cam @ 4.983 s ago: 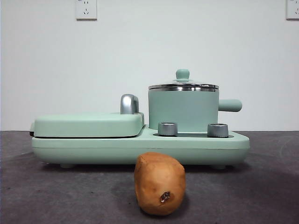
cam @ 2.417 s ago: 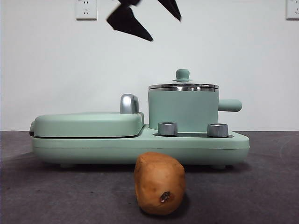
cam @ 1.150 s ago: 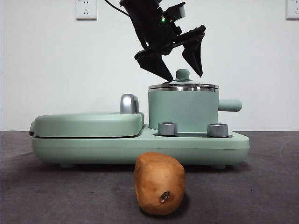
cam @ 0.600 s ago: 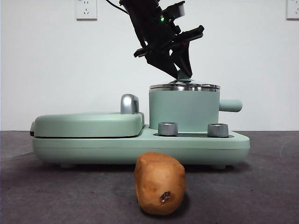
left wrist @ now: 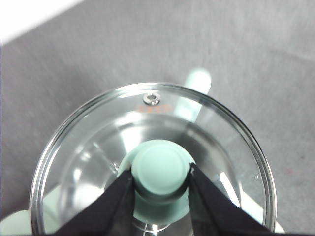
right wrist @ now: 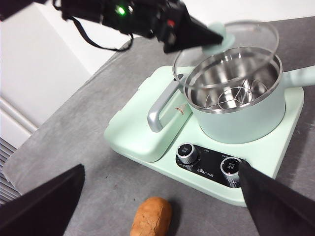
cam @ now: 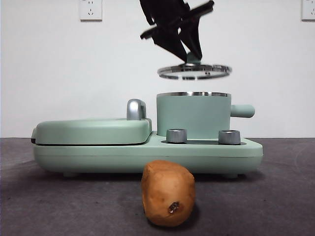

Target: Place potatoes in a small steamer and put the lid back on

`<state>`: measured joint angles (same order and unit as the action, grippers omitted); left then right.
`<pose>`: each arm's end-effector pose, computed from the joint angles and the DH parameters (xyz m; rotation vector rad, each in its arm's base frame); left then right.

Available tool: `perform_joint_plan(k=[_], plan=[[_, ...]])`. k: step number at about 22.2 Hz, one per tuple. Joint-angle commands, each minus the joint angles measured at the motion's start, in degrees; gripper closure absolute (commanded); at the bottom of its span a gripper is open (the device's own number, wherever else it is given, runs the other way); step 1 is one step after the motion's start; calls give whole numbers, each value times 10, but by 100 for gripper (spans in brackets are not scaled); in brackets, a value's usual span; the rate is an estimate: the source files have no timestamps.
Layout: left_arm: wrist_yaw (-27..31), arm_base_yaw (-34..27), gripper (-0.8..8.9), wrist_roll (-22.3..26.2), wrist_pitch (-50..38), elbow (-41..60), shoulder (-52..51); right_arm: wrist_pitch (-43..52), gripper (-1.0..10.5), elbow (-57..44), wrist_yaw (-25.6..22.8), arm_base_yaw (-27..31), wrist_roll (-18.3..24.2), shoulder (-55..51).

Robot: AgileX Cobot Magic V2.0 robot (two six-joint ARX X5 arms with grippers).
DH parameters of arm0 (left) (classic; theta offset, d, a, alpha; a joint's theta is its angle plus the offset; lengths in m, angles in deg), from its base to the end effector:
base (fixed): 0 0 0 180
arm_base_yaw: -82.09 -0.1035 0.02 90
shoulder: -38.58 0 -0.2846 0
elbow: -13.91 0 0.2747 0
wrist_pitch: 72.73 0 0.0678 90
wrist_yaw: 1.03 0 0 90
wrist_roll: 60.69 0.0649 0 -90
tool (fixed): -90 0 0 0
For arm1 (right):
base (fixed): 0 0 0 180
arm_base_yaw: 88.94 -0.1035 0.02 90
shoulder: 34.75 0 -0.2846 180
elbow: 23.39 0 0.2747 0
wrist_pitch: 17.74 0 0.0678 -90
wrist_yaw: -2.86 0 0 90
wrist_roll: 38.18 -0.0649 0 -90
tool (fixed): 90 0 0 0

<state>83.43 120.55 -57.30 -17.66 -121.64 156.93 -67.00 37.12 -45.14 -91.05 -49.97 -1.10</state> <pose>0.4049 -0.3296 0.3539 0.2461 0.6278 -0.7589 0.1337 0.0484 0.3411 0.3299 0.4545 0.7200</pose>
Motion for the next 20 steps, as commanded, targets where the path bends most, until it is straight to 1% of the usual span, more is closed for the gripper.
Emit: perform_joint_plan(k=[1,3,4,5,8,11,12,14,17,20], plan=[[-2,-6,799,5,12,-24,-34,-5,452,9,0,-1,0,5],[-2,-15,799,7,56,-24,-59,-23,452,9,-2,-13,-5,21],[-2,-19,799,10,79,-24,-71,-30,452,9,-7,-26,-14,31],[-2,-24,799,17,101,-24,-84,-35,452,9,-21,-44,-23,43],[-2,-37,799,26,133,-24,-119,-37,452,10,-85,-128,-45,83],[-2,-59,799,26,143,-24,-151,-37,452,17,-176,-238,-93,137],[-2,-63,799,26,147,-24,-158,-37,452,18,-196,-263,-104,152],[-2,-71,799,26,155,-24,-169,-37,452,23,-226,-307,-120,184],[-2,-80,799,25,167,-24,-183,-37,452,35,-259,-367,-140,240],[-2,-86,799,25,177,-23,-195,-37,452,49,-284,-414,-165,305]])
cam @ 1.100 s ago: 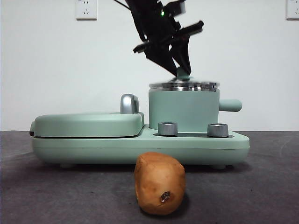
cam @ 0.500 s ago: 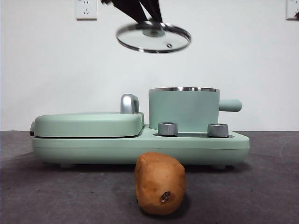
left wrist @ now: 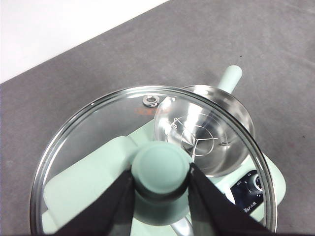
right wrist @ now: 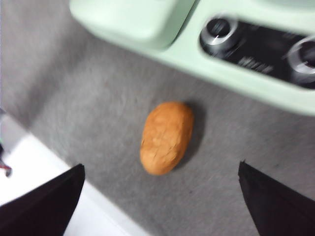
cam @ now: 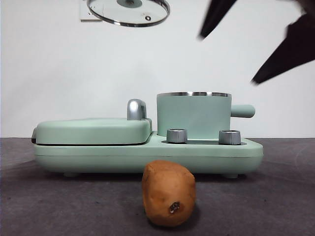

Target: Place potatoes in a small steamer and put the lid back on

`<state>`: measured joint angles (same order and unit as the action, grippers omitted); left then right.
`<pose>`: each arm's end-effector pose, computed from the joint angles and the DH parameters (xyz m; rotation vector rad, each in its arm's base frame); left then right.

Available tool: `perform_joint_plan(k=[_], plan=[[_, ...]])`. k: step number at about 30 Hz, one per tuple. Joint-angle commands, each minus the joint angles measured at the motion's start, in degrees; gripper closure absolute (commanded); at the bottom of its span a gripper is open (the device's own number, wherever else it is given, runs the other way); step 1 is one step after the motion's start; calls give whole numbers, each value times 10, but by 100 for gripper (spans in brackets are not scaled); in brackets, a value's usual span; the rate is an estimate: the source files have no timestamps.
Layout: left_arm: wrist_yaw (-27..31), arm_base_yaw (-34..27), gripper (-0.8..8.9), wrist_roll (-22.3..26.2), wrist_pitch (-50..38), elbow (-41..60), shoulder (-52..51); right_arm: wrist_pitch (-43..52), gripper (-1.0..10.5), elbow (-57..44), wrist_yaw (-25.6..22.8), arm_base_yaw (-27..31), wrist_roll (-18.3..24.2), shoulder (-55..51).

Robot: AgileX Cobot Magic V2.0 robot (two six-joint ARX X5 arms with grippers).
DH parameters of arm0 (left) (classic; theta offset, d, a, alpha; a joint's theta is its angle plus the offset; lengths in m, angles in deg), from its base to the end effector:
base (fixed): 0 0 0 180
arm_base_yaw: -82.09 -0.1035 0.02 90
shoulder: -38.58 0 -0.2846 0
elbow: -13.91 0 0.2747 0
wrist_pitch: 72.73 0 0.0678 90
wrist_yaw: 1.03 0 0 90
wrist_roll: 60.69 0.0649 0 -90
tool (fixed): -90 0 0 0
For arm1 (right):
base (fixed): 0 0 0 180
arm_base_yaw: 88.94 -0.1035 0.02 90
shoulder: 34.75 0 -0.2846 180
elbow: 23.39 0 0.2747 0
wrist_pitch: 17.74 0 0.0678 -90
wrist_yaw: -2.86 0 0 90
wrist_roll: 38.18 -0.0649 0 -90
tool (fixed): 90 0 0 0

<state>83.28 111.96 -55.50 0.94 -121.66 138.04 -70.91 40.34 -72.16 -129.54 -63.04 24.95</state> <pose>0.3381 -0.2016 0.4654 0.2241 0.6242 -0.6277 0.1681 0.1662 0.2698 0.1780 1.0430 0.6996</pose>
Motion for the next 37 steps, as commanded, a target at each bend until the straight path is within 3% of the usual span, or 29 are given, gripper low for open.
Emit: perform_joint_plan(k=[1,9,24,26,30,37], plan=[[-1,-1,799,7,-7,-23,-8,2,452,21,-18,-40,-40,64],[-1,-3,799,6,8,-13,-31,-1,452,82,-47,-96,-46,229],[-1,-3,799,6,29,-5,-53,0,457,127,-56,-104,-14,385],[-1,-3,799,6,30,-5,-53,0,527,127,-56,-104,-13,392],[-1,-3,800,8,32,0,-53,4,792,127,-55,-106,-13,392],[-1,-13,799,12,21,39,-53,-13,837,148,-29,-99,-4,388]])
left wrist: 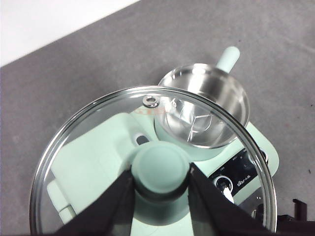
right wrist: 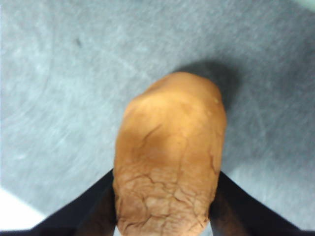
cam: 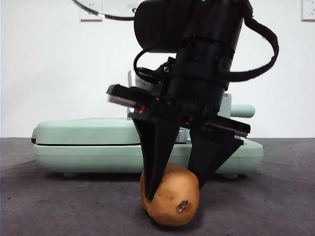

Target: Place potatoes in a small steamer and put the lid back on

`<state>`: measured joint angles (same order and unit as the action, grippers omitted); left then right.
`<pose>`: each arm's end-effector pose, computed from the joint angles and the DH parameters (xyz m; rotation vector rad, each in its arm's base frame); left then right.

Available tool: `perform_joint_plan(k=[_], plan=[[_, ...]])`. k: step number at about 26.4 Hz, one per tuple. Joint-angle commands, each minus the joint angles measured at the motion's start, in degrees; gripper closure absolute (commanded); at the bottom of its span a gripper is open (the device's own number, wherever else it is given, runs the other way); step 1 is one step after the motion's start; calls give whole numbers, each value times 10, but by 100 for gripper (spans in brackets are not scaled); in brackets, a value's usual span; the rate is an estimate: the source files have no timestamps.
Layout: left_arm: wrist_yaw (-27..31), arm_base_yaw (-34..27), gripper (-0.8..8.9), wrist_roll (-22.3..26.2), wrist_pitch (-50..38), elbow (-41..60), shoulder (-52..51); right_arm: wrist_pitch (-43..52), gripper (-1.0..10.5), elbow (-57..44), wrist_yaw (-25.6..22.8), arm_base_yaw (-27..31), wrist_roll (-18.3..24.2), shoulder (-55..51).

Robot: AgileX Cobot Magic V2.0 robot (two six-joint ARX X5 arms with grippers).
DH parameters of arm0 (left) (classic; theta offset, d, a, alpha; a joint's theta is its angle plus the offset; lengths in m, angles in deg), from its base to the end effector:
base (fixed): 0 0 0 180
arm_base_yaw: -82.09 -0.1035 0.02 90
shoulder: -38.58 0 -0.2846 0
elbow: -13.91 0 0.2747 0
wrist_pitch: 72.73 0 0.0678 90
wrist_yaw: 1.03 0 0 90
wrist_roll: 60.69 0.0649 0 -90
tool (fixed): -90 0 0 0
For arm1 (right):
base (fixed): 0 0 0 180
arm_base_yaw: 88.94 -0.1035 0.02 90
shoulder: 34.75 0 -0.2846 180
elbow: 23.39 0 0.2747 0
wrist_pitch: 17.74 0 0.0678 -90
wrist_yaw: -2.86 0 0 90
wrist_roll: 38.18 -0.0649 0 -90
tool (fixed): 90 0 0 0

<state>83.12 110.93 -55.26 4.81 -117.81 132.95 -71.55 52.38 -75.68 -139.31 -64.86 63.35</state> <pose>0.3132 -0.1800 0.4685 0.2300 0.6704 -0.6134 0.2106 0.2745 0.1533 -0.0978 1.4655 0.5768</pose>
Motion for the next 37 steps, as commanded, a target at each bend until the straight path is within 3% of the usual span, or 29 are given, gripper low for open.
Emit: perform_joint_plan(k=[1,9,16,24,34,37], plan=[[1,-7,799,10,-18,9,-2,-19,837,40,6,1,19,3],[0,-36,799,10,-42,62,-2,-150,837,208,-33,54,89,4],[-2,-49,799,5,-59,77,-2,-225,837,379,-53,137,144,24],[-4,-48,799,5,-60,77,-2,-291,837,593,-55,238,188,169],[-4,-48,799,5,-62,77,-2,-294,827,623,-48,254,210,278],[-4,-48,799,5,-62,77,-2,-295,606,623,-48,254,212,278]])
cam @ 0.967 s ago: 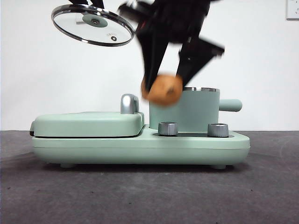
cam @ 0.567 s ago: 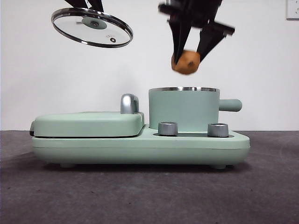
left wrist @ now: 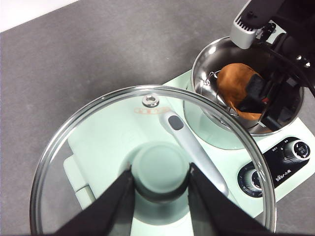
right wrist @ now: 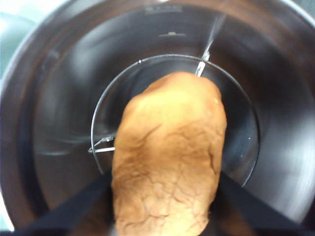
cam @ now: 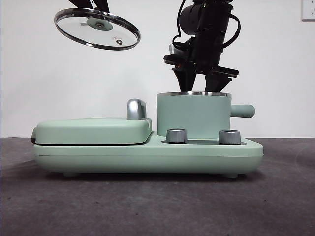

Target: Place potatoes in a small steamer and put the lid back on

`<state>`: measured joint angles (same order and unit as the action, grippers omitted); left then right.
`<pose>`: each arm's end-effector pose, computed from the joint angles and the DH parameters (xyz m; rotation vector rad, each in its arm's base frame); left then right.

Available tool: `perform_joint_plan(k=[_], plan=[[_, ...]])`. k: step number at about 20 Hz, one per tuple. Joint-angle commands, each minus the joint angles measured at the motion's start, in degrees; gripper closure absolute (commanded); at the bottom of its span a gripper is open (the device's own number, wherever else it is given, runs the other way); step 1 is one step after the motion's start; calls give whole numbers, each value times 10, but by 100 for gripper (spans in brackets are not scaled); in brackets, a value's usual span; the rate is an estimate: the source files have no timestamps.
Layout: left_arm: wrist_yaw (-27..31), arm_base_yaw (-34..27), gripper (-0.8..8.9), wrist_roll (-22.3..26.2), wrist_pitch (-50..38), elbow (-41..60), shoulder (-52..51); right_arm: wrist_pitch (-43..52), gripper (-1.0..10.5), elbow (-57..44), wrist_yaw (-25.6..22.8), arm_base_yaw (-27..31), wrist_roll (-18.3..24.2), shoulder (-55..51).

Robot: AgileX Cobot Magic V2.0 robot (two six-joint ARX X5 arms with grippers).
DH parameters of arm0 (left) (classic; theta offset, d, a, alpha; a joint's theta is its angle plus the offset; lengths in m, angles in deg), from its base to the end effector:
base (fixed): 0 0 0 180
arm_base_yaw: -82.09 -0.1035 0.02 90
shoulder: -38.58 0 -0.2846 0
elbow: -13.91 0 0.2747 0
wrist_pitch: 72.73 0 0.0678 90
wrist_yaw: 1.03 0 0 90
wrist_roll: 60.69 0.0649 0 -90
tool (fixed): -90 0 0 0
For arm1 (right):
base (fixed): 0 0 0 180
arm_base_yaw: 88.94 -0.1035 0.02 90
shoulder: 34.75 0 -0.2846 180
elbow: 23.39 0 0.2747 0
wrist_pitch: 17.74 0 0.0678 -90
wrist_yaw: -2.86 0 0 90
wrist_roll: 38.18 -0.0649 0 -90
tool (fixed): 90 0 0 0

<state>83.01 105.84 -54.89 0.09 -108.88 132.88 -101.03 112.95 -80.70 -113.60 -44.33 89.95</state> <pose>0.3428 -0.1582 0.4258 0.2150 0.7479 -0.5314 0.4447 0.2122 0.2673 -0.1092 1.2699 0.4013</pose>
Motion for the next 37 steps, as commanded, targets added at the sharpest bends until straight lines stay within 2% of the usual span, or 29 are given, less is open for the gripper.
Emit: perform_joint_plan(k=[1,2,7,12,18,22,27,32,37], plan=[[-3,3,799,1,-15,-12,-1,-3,520,18,2,-2,7,12],[-3,3,799,1,-16,-12,-1,-4,483,19,2,-2,7,12],[-3,3,799,1,-19,-11,1,-78,482,87,-6,-2,10,-13],[-26,3,799,-7,-37,-10,3,-106,483,51,-50,4,12,-130],[-37,19,799,-21,-58,-10,16,-103,483,-197,-69,8,22,-397],[-37,49,799,-24,-92,-10,40,-9,483,-399,-47,-3,21,-604],[-37,95,799,-24,-127,-10,89,73,483,-597,-18,-16,-36,-818],[-37,128,799,-24,-210,-10,140,80,483,-682,-19,-17,-92,-949],[-37,139,799,-22,-252,-10,194,81,483,-687,-19,-17,-102,-984]])
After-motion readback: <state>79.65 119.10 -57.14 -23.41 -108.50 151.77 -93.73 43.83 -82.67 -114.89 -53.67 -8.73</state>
